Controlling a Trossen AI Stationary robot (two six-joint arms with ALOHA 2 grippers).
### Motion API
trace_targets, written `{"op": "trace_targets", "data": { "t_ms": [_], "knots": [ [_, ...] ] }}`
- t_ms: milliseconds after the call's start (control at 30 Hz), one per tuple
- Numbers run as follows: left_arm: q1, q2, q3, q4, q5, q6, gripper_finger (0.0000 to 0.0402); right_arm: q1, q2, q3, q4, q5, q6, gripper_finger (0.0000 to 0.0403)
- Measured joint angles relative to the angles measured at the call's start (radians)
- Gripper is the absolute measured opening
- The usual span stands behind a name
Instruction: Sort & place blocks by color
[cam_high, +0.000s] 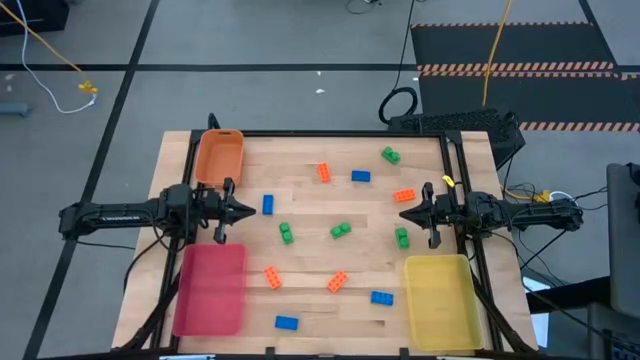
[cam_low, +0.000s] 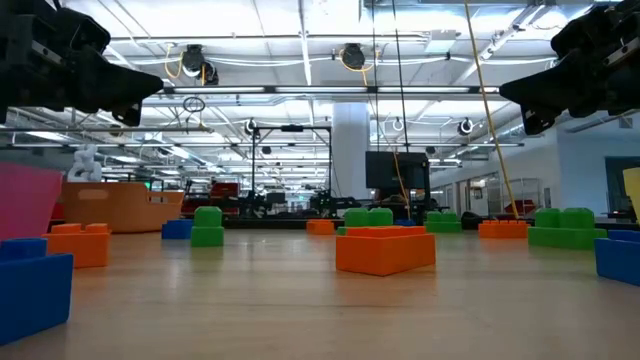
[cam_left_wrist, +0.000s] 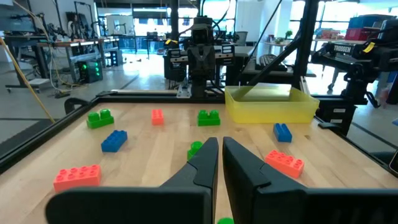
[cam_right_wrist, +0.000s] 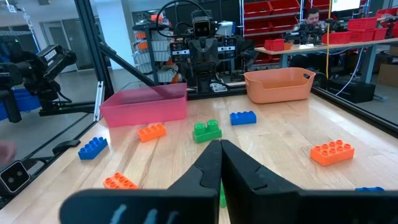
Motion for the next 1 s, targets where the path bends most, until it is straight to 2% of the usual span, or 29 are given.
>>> {"op": "trace_targets", "data": {
  "t_ms": [267,433,667,1000],
  "knots": [
    [0.0,0.0,0.0,0.0,0.0,0.0,0.0026,0.0,0.0,0.0,0.0,0.0,-0.002,0.0],
    [0.0,0.0,0.0,0.0,0.0,0.002,0.0026,0.0,0.0,0.0,0.008,0.003,-0.099,0.0],
    [0.0,0.0,0.0,0.0,0.0,0.032,0.0026,0.0,0.0,0.0,0.018,0.001,-0.104,0.0],
    [0.0,0.0,0.0,0.051,0.0,0.024,0.0026,0.0,0.0,0.0,0.119,0.001,-0.112,0.0]
  ]
}}
